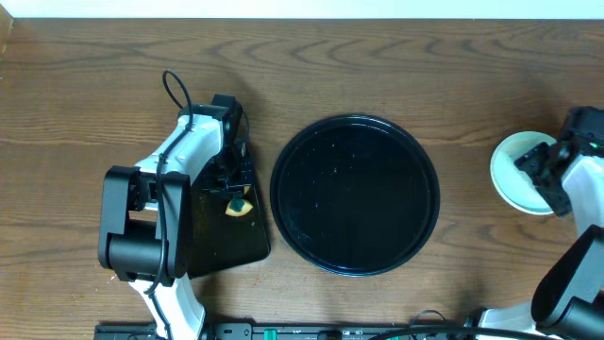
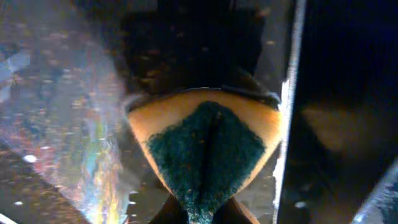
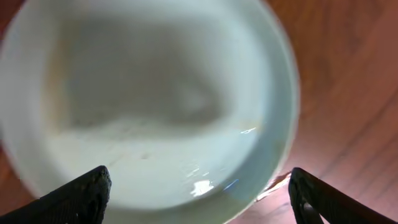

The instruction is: Clean dirty plates on tray and stack at the side

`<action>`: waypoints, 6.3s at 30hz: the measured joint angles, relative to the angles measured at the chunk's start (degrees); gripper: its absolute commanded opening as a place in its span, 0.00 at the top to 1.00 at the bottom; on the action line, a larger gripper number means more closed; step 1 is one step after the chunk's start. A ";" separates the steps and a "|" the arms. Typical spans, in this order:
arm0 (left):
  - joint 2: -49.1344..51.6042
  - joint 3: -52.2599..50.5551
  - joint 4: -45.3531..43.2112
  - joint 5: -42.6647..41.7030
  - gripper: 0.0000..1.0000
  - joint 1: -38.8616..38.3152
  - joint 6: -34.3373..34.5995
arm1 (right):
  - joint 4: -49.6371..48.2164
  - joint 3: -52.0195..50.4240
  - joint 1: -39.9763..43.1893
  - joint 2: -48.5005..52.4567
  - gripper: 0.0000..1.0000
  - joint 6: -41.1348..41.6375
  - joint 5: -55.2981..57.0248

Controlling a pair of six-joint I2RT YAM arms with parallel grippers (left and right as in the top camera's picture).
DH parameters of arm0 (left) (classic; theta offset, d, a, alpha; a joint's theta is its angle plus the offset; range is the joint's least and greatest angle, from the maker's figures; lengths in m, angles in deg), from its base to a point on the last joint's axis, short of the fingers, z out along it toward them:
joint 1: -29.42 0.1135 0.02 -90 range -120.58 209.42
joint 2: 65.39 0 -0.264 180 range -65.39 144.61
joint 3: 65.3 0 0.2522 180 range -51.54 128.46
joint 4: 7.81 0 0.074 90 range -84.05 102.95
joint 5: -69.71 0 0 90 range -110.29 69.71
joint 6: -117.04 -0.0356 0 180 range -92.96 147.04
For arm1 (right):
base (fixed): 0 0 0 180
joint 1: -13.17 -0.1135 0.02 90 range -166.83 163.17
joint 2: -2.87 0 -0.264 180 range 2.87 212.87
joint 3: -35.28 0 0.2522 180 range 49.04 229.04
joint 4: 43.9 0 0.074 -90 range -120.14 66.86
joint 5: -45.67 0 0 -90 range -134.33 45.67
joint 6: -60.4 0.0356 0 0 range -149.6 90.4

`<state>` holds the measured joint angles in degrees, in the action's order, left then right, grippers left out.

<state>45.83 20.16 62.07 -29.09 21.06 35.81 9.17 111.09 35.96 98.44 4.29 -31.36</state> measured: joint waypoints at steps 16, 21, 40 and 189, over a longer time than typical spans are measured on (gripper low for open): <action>-1.42 0.00 0.31 7.02 0.22 2.32 3.10 | 1.01 3.08 -8.13 -10.21 0.01 -1.29 -0.55; -6.69 0.00 0.24 7.32 0.21 2.32 3.02 | 2.21 4.52 -10.58 -14.58 0.01 -3.80 -0.87; -65.05 0.66 2.51 7.50 0.11 2.32 3.17 | 0.90 5.53 -18.21 -33.57 0.01 -15.10 -11.52; -110.64 -70.88 -55.45 -0.22 0.09 6.12 -19.78 | 8.48 5.73 -18.21 -33.27 0.01 -15.30 -11.76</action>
<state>-64.81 -50.72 6.62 -29.30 27.18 16.03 17.65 116.81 17.75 65.17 -11.01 -43.12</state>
